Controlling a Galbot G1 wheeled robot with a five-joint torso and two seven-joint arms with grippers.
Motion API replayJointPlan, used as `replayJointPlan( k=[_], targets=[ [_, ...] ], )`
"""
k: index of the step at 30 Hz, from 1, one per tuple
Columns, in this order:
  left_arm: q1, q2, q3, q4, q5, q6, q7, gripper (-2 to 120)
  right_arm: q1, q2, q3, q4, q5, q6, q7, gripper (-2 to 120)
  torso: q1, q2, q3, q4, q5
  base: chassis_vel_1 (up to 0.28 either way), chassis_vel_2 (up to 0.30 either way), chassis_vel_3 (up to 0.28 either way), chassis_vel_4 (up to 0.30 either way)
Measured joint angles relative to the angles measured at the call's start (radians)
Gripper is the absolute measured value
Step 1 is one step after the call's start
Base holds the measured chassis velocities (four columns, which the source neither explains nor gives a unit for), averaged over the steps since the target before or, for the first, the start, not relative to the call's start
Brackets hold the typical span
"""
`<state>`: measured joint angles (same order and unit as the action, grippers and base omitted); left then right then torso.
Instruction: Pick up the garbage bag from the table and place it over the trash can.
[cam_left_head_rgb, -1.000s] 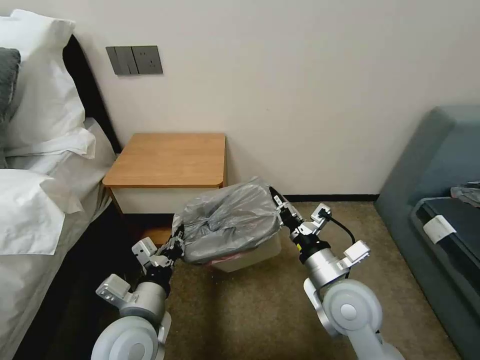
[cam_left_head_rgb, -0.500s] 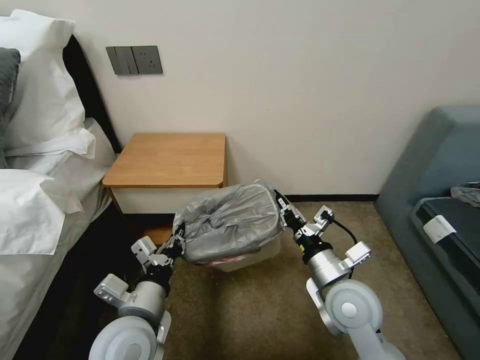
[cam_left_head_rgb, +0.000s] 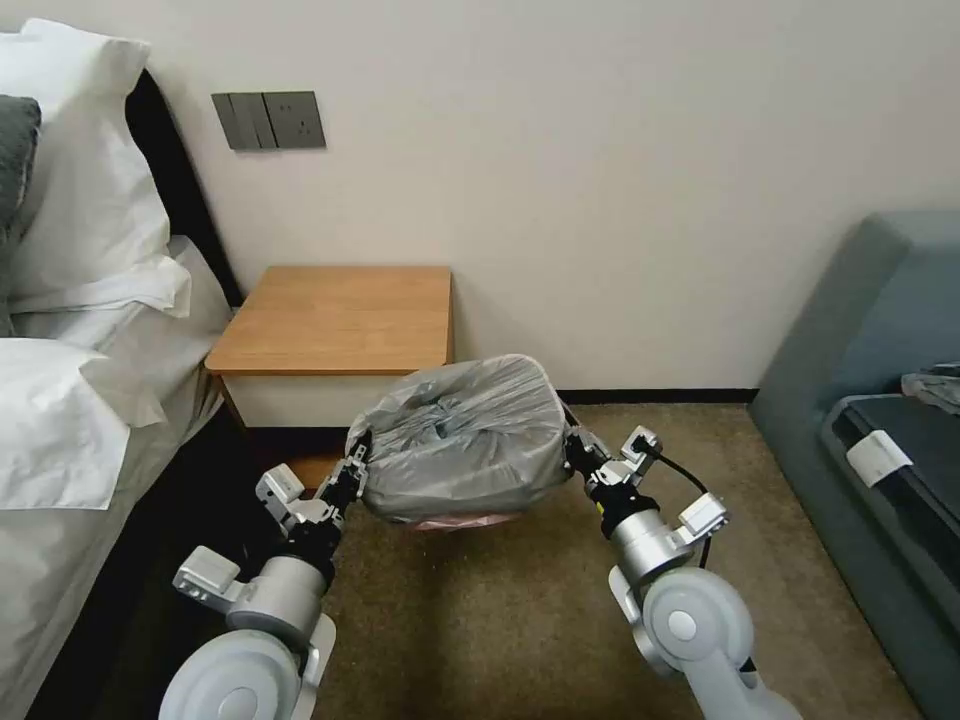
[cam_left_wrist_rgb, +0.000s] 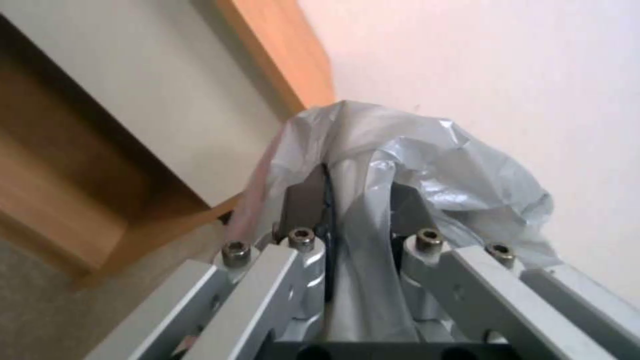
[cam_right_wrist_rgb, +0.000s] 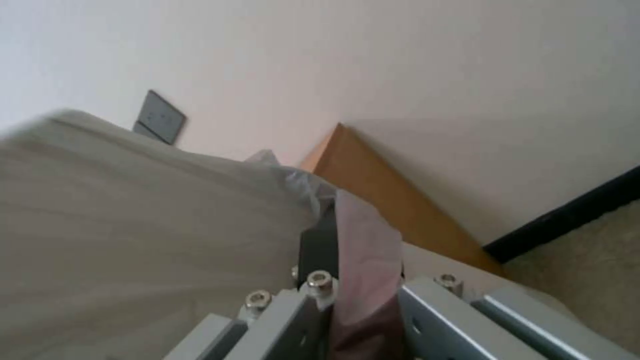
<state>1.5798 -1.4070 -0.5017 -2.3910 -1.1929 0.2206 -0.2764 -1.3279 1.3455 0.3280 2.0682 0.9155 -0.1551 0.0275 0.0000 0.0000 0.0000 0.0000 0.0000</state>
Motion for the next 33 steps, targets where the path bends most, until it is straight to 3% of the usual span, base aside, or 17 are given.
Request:
replayJointPlan(
  k=[7, 14, 16, 18, 20, 22, 24, 26, 30, 32, 33],
  targets=[
    [0.001, 0.001, 0.0, 0.007, 0.01, 0.004, 0.005, 8, 0.002, -0.003, -0.006, -0.001, -0.028, 0.003, 0.011, -1, 0.0, 0.0, 0.0, 0.0001, 0.0001, 0.0, 0.0, 0.0, 0.0],
    [-0.011, 0.001, -0.003, 0.037, 0.048, 0.005, 0.006, 8, -0.047, -0.028, 0.029, 0.042, -0.011, -0.005, 0.022, 22, 0.0, 0.0, 0.0, 0.0001, 0.0001, 0.0, 0.0, 0.0, 0.0],
    [-0.024, 0.003, -0.007, 0.059, 0.056, 0.006, 0.002, 8, -0.07, -0.048, 0.08, 0.053, 0.017, -0.024, 0.013, 32, 0.0, 0.0, 0.0, -0.0001, 0.0, 0.0, 0.0, 0.0, 0.0],
    [-0.025, 0.003, -0.007, 0.061, 0.056, 0.006, 0.001, 8, -0.072, -0.05, 0.088, 0.053, 0.022, -0.026, 0.013, 34, 0.0, 0.0, 0.0, -0.0001, 0.0, 0.0, 0.0, 0.0, 0.0],
    [-0.039, 0.007, -0.011, 0.077, 0.035, 0.01, -0.021, 7, -0.077, -0.063, 0.144, 0.044, 0.048, -0.058, 0.012, 47, 0.0, 0.0, 0.0, 0.0, 0.0, 0.0, 0.0, 0.0, 0.0],
    [-0.042, 0.007, -0.011, 0.08, 0.031, 0.012, -0.027, 7, -0.076, -0.065, 0.157, 0.037, 0.053, -0.065, 0.013, 51, 0.0, 0.0, 0.0, -0.0001, 0.0, 0.0, 0.0, 0.0, 0.0],
    [-0.047, 0.01, -0.012, 0.084, 0.026, 0.015, -0.035, 7, -0.068, -0.073, 0.194, 0.018, 0.072, -0.077, 0.026, 63, 0.0, 0.0, 0.0, 0.0, 0.0002, 0.0, 0.0, 0.0, 0.0],
    [-0.048, 0.012, -0.012, 0.084, 0.028, 0.016, -0.036, 7, -0.064, -0.078, 0.207, 0.017, 0.08, -0.079, 0.031, 66, 0.0, 0.0, 0.0, 0.0, 0.0002, 0.0, 0.0, 0.0, 0.0],
    [-0.048, 0.02, -0.005, 0.092, 0.108, 0.021, -0.03, 7, -0.047, -0.101, 0.232, 0.048, 0.096, -0.086, 0.039, 79, 0.0, 0.0, 0.0, -0.0002, 0.0006, 0.0, 0.0, 0.0, 0.0],
    [-0.039, 0.034, 0.017, 0.142, 0.319, 0.011, 0.049, 7, 0.005, -0.172, 0.215, 0.141, 0.126, -0.12, 0.033, 92, 0.0, 0.0, 0.0, -0.0001, -0.0003, 0.0, 0.0, 0.0, 0.0],
    [-0.039, 0.034, 0.017, 0.142, 0.319, 0.011, 0.049, 7, 0.005, -0.172, 0.215, 0.141, 0.126, -0.12, 0.033, 92, 0.0, 0.0, 0.0, -0.0001, -0.0003, 0.0, 0.0, 0.0, 0.0]
  ],
)
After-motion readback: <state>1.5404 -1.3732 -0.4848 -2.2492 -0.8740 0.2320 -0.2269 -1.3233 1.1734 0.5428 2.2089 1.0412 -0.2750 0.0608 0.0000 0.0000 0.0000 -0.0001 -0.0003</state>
